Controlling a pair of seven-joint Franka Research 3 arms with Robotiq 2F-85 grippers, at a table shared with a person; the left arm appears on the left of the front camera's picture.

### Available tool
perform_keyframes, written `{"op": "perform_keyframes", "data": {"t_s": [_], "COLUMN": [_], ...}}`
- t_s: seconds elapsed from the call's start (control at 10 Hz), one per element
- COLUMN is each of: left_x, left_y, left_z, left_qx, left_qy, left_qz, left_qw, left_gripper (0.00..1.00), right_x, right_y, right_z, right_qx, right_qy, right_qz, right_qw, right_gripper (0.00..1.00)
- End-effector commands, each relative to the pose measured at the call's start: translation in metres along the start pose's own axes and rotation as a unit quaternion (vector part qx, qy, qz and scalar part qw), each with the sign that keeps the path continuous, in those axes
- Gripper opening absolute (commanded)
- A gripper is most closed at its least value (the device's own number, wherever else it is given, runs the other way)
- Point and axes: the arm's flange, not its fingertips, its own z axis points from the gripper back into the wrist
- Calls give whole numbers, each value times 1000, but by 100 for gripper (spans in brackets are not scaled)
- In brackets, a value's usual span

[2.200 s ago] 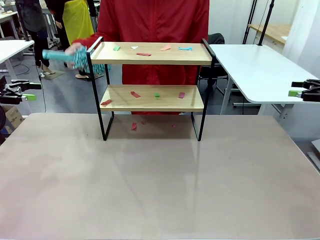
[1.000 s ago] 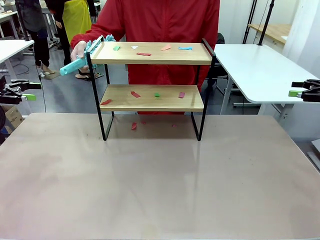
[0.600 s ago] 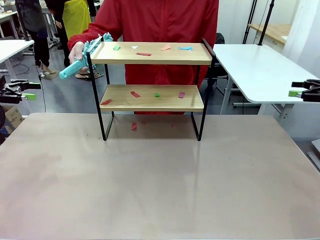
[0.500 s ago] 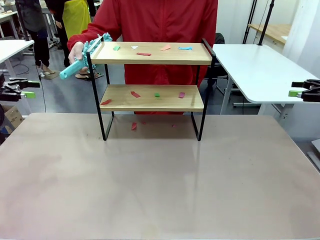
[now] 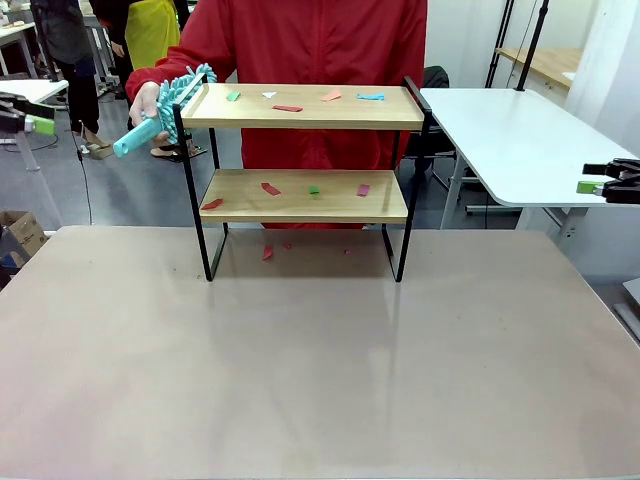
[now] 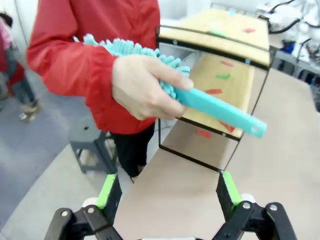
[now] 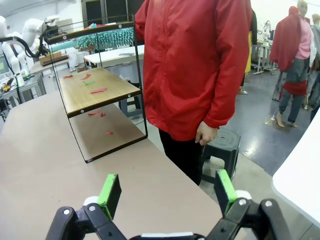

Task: Clean the shelf.
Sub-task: Pick up the Duster handed by the human.

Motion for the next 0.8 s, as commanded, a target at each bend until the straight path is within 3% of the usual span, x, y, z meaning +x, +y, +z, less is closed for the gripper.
{"op": "perform_keyframes", "data": {"t_s": [0.0,0.2,0.5,0.7], "left_x": [39,80,138,160], "left_y": [-45,-79,-141,-175], "left_z": [-15,-12,-25,-52], "left_qx": [42,121,230,256], "left_qy": [78,141,201,238], "left_qz": [57,99,88,77], "left_qw": [994,978,948,934], "left_gripper": [100,100,100,100], "right_x": [10,10,10,10], "right_y": [2,2,2,2], "right_z": [-2,-2,-2,-2], "right_qx": [-7,-7,-7,-7], "right_qy": [2,2,2,2], "right_qz": [-7,-7,-7,-7], "right_qw": [1000,1000,1000,1000], "right_gripper": [100,100,100,100]}}
